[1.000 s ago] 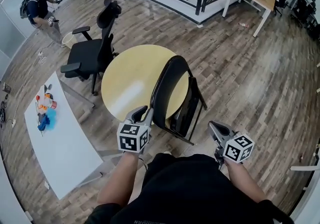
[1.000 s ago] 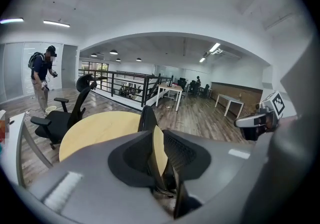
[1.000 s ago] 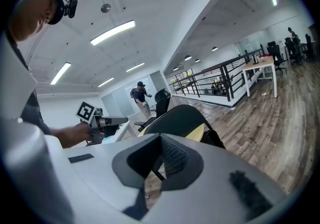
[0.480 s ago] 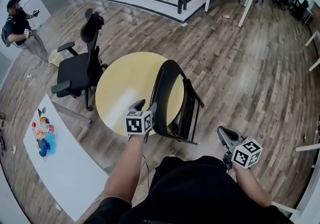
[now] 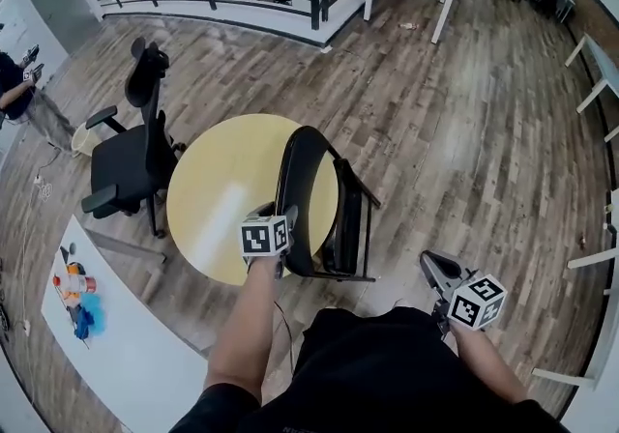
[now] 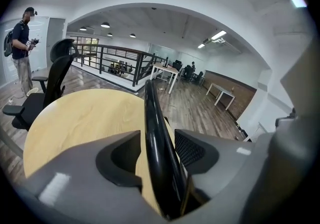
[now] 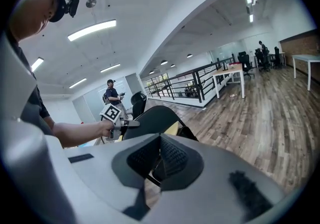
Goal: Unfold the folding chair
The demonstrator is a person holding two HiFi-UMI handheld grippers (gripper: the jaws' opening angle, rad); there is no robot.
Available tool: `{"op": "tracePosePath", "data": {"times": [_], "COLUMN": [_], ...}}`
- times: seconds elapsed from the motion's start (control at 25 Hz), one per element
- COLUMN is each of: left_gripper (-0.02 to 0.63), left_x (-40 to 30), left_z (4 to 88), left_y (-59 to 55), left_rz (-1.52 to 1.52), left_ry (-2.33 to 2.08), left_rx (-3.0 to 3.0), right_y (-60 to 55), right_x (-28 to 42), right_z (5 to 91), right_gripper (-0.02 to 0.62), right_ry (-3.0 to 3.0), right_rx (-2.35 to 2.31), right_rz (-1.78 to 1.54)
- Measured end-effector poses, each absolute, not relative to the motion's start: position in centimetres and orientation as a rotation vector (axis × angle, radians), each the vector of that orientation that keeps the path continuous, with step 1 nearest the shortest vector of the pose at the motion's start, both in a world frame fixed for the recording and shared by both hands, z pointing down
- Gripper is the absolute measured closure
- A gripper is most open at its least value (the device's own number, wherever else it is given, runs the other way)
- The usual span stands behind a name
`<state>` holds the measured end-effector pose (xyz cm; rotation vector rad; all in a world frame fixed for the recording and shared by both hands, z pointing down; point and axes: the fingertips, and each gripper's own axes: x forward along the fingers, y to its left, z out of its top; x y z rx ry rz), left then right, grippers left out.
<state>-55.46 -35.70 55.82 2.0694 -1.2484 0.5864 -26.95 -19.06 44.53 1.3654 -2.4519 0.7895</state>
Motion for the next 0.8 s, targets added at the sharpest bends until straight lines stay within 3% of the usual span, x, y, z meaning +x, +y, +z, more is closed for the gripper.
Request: {"op": "tracePosePath", "data": {"times": [0.2, 0.8], "left_gripper": [0.449, 0.463], "left_x": [-54.9, -52.6], "left_z": [56.2, 55.5], "left_y": [-36.0, -34.8], "left_rz": [0.584, 0.676], "left_ry": [-1.242, -1.285], "left_rx": [2.029, 1.969], "right_y": [-19.1, -17.7], "right_x": [-26.1, -21.6], "right_z": [44.5, 47.5], "right_gripper": [0.6, 0.6], "right_ry": [-2.437, -2.461], "right_rx": [1.398, 1.379], "right_rz": [0.795, 0.864]}}
